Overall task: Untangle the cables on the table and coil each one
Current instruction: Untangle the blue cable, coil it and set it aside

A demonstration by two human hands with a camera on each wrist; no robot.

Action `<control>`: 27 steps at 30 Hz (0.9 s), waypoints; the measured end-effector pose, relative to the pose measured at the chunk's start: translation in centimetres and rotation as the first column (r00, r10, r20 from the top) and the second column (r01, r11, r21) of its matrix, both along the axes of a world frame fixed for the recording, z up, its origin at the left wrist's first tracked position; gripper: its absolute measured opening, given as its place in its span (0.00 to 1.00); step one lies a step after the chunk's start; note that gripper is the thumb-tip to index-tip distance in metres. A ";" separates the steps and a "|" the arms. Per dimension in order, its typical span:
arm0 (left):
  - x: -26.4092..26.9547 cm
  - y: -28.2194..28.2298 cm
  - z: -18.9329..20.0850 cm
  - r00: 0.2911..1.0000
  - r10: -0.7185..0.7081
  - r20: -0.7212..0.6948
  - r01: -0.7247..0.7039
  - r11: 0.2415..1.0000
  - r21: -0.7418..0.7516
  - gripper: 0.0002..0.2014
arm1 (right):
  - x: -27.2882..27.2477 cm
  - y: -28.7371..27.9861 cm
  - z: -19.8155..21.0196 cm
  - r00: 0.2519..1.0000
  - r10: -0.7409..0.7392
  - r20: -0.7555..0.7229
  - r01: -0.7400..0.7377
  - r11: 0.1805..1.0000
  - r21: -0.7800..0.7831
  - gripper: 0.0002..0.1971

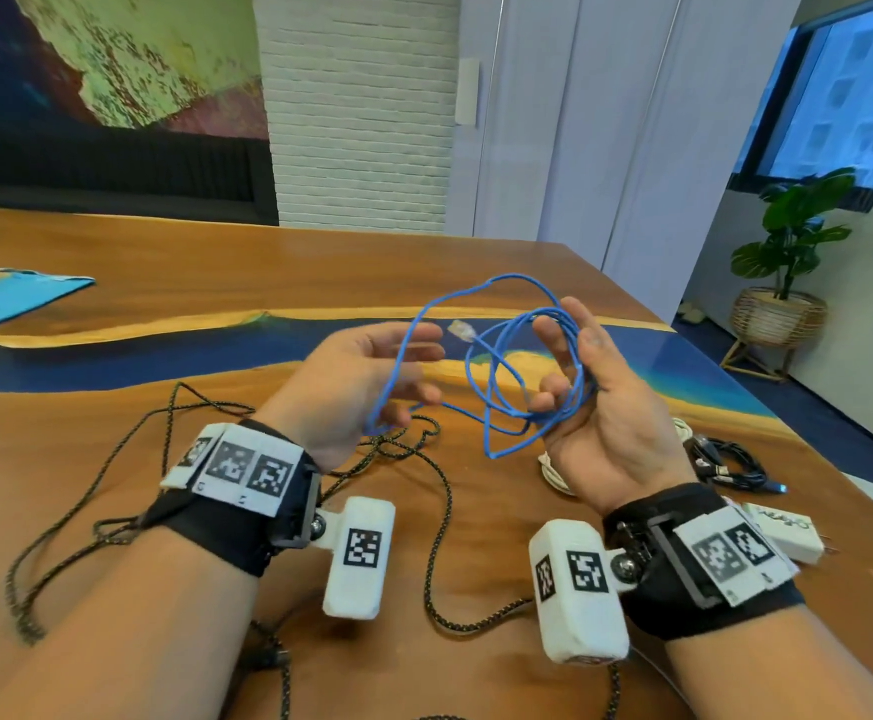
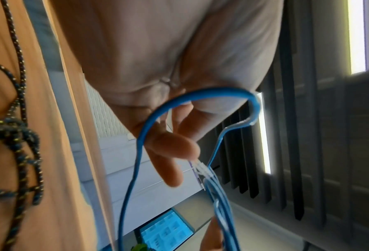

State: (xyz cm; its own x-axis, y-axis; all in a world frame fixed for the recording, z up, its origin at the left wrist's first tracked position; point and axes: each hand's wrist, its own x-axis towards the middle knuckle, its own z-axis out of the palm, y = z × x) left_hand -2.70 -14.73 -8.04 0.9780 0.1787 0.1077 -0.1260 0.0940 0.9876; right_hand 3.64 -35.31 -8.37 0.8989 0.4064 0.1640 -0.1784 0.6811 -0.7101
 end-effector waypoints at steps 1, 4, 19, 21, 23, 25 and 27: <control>0.1 -0.3 -0.3 0.999 -0.025 -0.020 0.026 0.998 0.052 0.18 | -0.1 0.0 0.0 1.000 -0.004 -0.007 0.004 1.000 0.015 0.14; 0.0 -1.5 -0.9 0.992 -0.115 -0.044 0.121 0.977 0.178 0.17 | -0.3 0.0 0.2 1.000 0.027 -0.010 -0.026 0.999 0.043 0.14; -0.1 -2.6 -1.0 0.983 -0.134 -0.128 0.181 0.841 0.509 0.12 | -0.3 0.5 -0.5 0.998 0.062 0.018 -0.061 0.998 -0.023 0.15; 0.0 -1.8 -0.8 0.991 -0.037 -0.132 0.104 0.831 0.546 0.14 | 0.4 -0.1 -0.4 1.000 0.012 0.013 -0.012 1.000 -0.011 0.14; 0.1 -0.5 -0.6 0.988 0.087 -0.125 0.002 0.813 0.583 0.16 | 0.7 -0.8 0.0 1.000 -0.030 -0.005 0.030 0.999 0.025 0.13; 0.2 0.8 -0.3 0.971 0.220 -0.092 -0.125 0.798 0.590 0.18 | 1.1 -1.8 0.5 0.998 -0.058 -0.012 0.059 0.995 0.085 0.11; 0.3 1.8 -0.1 0.938 0.344 -0.037 -0.271 0.795 0.543 0.18 | 1.4 -2.5 0.9 0.997 -0.077 -0.013 0.078 0.991 0.108 0.10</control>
State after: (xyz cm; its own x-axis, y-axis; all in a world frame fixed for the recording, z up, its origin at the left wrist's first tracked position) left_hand -2.40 -12.94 -8.11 0.8924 0.4250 0.1516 0.0697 -0.4617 0.8843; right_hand 5.00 -37.83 -7.47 0.9285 0.3160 0.1950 -0.1285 0.7662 -0.6297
